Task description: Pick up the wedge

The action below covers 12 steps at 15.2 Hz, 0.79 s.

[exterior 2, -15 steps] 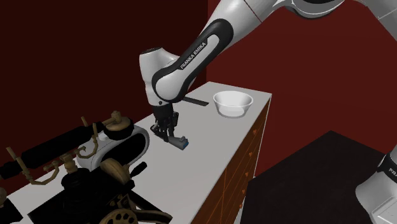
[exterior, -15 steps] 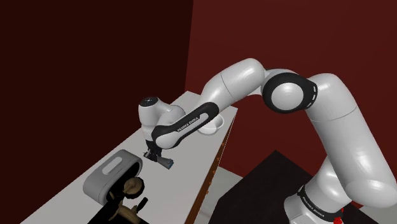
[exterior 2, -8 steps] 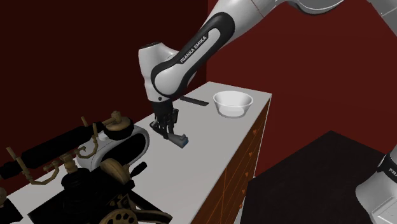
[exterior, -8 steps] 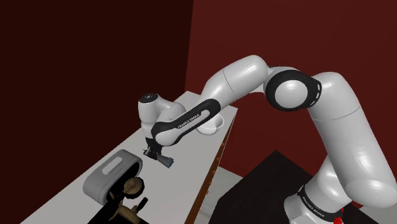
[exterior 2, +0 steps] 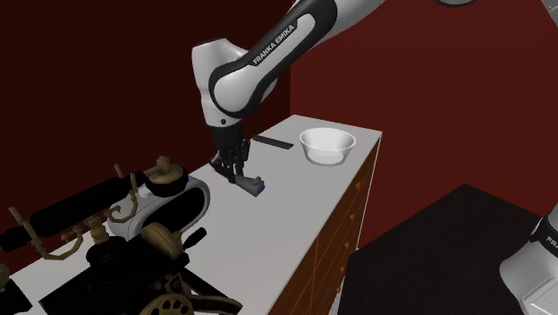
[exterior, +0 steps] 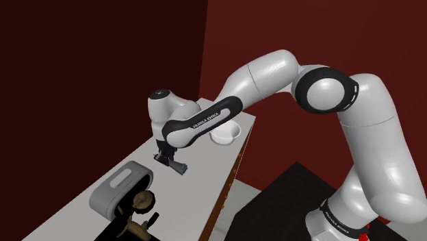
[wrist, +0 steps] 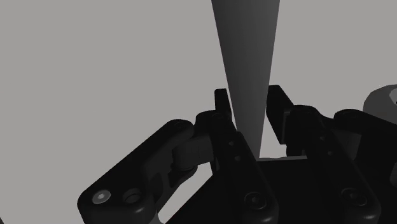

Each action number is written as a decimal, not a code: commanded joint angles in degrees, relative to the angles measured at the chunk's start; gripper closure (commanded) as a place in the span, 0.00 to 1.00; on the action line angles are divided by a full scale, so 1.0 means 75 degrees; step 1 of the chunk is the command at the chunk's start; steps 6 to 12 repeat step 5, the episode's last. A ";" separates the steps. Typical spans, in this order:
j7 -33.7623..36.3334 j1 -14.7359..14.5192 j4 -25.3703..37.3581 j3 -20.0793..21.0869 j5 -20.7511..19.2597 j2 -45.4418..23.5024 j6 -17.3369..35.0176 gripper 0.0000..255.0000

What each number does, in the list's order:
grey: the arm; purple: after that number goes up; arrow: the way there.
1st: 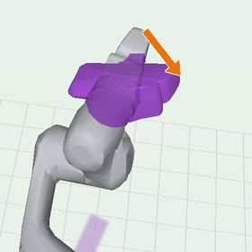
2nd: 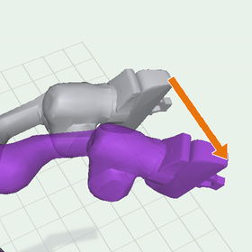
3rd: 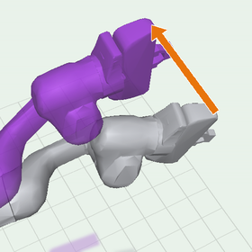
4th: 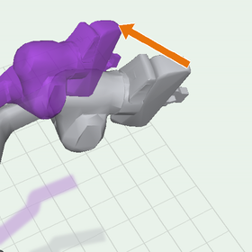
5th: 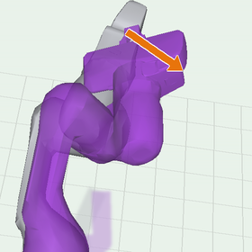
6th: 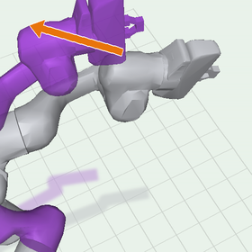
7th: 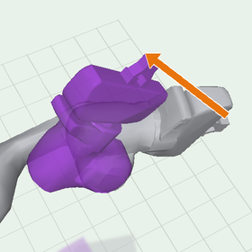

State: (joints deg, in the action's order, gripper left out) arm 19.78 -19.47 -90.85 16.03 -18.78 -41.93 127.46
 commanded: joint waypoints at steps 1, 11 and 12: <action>-0.0027 0.0017 -0.0002 0.0035 0.0042 0.0131 -0.0130 1.00; -0.0060 0.0039 0.0001 0.0070 0.0088 0.0269 -0.0268 1.00; -0.0060 0.0039 0.0001 0.0070 0.0088 0.0269 -0.0268 1.00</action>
